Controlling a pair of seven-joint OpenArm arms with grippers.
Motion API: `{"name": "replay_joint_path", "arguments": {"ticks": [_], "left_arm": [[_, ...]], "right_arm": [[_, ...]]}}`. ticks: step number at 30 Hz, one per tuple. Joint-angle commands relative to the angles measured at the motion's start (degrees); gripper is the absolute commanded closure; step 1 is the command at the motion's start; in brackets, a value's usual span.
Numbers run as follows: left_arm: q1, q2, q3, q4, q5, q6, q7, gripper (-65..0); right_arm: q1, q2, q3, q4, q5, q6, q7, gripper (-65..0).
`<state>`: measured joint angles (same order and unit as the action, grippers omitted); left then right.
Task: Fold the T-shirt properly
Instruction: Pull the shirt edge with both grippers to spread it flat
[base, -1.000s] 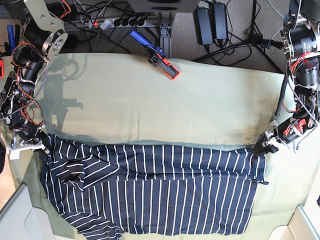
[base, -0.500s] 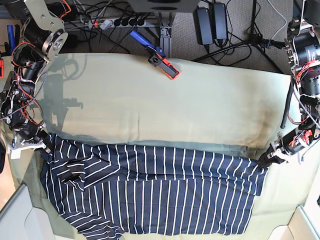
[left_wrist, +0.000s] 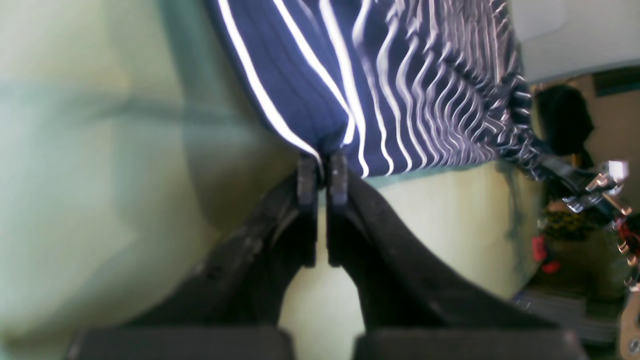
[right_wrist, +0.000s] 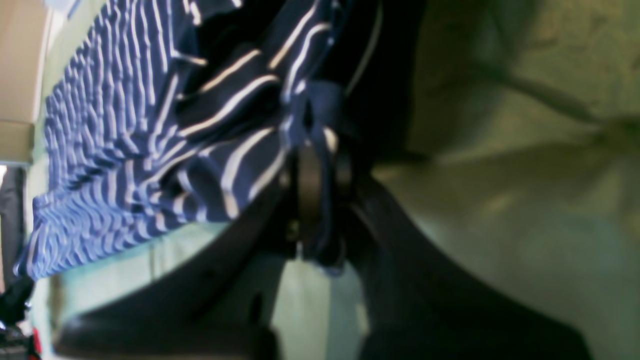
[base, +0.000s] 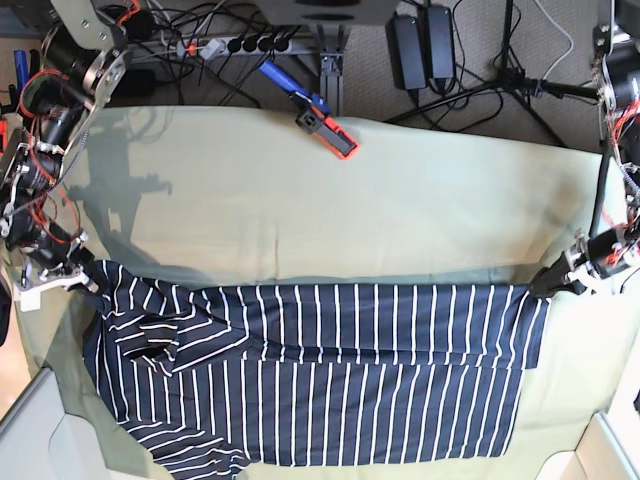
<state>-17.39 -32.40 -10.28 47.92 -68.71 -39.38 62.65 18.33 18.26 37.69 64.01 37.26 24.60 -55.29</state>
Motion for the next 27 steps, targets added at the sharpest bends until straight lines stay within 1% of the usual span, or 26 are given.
{"name": "replay_joint_path", "arguments": {"ticks": [1, 4, 8, 12, 17, 20, 23, 27], "left_arm": [[-0.5, -1.77, -0.28, 2.58, -1.4, -0.62, -0.68, 0.0], [3.23, -3.26, -0.28, 7.91, -1.42, -0.62, -0.68, 0.0], [8.7, -5.03, -0.28, 13.4, -2.19, -0.62, -0.92, 0.0], [11.56, -5.88, -0.28, 16.09, -3.37, -0.62, -0.85, 0.0], [14.32, -5.88, -0.31, 18.58, -3.58, -0.62, -0.31, 0.0], [16.35, -6.25, -0.35, 19.78, -5.29, -0.62, 0.7, 0.0], [19.21, -7.52, -0.35, 22.03, -6.14, -0.62, 1.05, 0.0], [23.1, -8.94, -0.35, 25.55, -6.97, -0.62, 1.05, 0.0]], "right_arm": [[0.2, 1.62, 0.11, 1.84, 1.36, 0.72, 0.57, 0.0], [-2.51, 2.69, 0.11, 3.87, 3.52, 0.72, -0.66, 0.0], [-6.36, 3.78, 0.17, 7.08, 3.91, 0.72, -1.79, 0.0], [-9.53, 4.79, 0.17, 9.84, 3.98, 0.72, -2.67, 0.0], [-13.97, 6.51, 0.46, 12.22, 5.42, 0.74, -4.15, 0.0], [-16.26, 7.13, 0.87, 14.51, 5.7, 0.81, -5.05, 0.0], [-18.64, 7.67, 0.98, 16.61, 6.23, 1.36, -5.66, 0.0], [-21.44, 8.07, 1.01, 18.38, 7.63, 1.62, -7.96, 0.0]]}}
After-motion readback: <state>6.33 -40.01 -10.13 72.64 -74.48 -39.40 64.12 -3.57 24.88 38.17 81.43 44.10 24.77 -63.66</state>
